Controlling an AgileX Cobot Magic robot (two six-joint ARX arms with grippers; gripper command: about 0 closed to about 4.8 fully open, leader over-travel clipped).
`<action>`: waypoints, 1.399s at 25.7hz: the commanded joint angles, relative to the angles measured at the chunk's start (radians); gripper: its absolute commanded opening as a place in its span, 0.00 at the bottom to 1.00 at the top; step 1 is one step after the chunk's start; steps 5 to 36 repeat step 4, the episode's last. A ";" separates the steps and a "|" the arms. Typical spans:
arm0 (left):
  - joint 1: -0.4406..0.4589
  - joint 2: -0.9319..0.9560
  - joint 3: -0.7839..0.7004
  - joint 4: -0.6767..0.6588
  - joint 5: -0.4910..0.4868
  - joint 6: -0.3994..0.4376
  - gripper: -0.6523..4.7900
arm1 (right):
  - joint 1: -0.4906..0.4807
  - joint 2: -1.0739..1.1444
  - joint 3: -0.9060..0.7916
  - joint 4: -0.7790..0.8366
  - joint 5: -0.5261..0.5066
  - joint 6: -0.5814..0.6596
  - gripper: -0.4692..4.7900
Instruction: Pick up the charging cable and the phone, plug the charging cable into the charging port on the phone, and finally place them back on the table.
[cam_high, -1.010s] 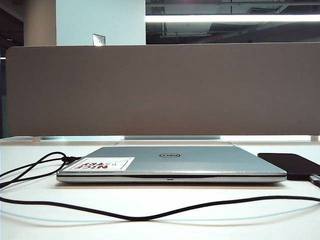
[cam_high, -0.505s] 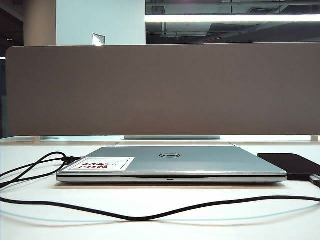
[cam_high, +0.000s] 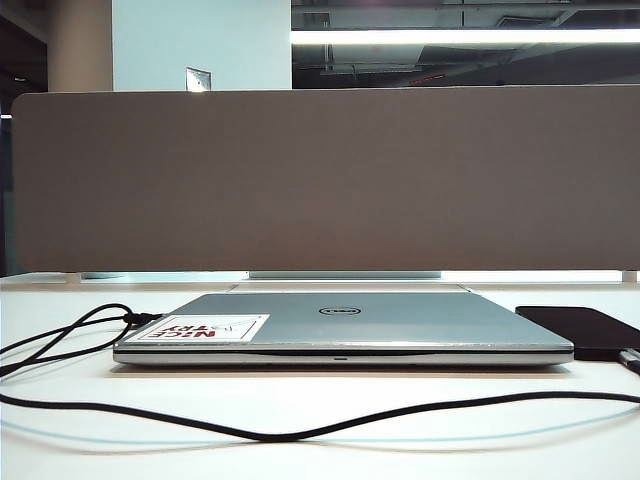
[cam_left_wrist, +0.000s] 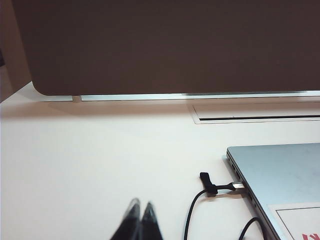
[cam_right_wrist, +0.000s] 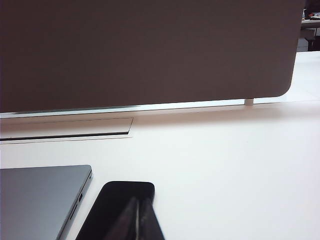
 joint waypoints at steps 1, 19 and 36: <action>0.000 0.001 0.002 0.016 0.003 0.003 0.11 | 0.000 -0.002 0.001 0.015 -0.001 0.000 0.13; 0.000 0.001 0.002 0.016 0.003 0.003 0.11 | 0.000 -0.002 0.001 0.014 -0.002 0.000 0.13; 0.000 0.001 0.002 0.016 0.003 0.003 0.11 | 0.000 -0.002 0.001 0.014 -0.002 0.000 0.13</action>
